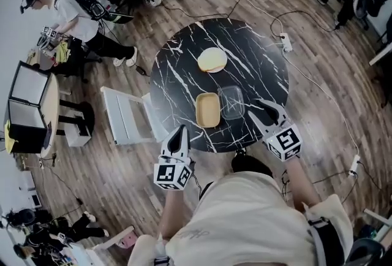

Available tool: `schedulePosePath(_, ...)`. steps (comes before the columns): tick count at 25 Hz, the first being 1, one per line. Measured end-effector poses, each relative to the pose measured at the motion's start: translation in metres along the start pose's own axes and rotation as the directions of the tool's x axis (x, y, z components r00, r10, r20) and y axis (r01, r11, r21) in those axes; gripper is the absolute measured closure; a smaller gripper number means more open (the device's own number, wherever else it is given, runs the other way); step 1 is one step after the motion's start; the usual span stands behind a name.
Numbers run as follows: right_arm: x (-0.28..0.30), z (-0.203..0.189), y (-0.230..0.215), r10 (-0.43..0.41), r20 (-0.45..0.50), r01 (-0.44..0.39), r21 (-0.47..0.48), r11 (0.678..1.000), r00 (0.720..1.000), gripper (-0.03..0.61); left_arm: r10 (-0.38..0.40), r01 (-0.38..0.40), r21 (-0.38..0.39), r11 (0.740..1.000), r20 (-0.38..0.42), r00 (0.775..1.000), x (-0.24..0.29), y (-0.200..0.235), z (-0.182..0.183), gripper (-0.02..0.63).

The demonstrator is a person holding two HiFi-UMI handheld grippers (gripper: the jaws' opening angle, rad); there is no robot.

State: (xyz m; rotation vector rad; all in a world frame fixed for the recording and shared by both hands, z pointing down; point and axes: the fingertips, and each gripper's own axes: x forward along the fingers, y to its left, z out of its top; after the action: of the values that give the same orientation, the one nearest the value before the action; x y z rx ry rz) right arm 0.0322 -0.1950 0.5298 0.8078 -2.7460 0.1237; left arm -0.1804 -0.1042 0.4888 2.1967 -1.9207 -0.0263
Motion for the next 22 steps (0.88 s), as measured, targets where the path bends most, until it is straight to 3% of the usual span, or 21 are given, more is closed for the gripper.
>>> schedulePosePath(12, 0.049, -0.036, -0.037, 0.040, -0.106, -0.033, 0.072, 0.997, 0.994, 0.416, 0.036, -0.037, -0.004, 0.999, -0.050, 0.998, 0.038, 0.012, -0.005, 0.597)
schedulePosePath(22, 0.074, -0.110, -0.042, -0.016, -0.297, 0.069, 0.167, 0.983, 0.955, 0.407, -0.035, 0.034, -0.015, 0.999, -0.069, 0.997, 0.062, 0.024, 0.001, 0.597)
